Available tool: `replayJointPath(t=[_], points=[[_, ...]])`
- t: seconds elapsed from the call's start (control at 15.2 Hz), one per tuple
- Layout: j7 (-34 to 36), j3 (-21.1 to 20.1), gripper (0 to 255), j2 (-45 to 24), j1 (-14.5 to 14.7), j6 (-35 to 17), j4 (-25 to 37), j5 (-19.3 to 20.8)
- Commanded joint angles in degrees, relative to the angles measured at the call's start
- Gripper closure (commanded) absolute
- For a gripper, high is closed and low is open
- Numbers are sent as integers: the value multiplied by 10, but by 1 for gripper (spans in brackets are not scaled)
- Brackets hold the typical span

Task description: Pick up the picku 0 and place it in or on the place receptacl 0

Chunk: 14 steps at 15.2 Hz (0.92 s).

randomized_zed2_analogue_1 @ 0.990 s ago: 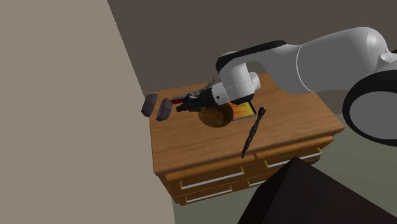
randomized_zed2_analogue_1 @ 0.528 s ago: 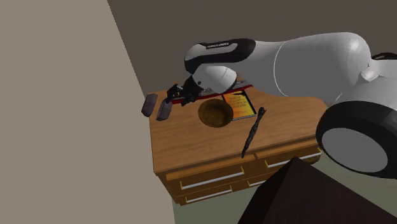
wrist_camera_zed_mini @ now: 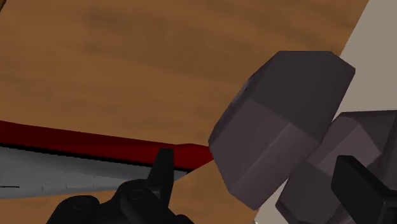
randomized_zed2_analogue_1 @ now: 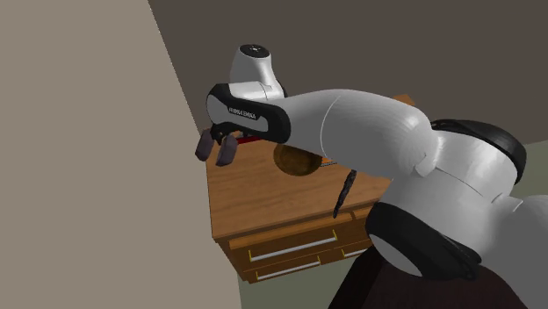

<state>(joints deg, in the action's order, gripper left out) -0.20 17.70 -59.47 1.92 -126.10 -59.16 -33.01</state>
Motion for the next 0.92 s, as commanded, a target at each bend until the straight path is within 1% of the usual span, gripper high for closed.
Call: replayJointPath(t=[0.0, 0.59, 0.66, 0.86], points=[[7, -2, 0, -23, -2, 2, 26, 2], [8, -2, 0, -27, -2, 2, 30, 1], [8, -2, 255, -27, -2, 1, 30, 1], [7, -2, 255, -25, -1, 0, 26, 1]])
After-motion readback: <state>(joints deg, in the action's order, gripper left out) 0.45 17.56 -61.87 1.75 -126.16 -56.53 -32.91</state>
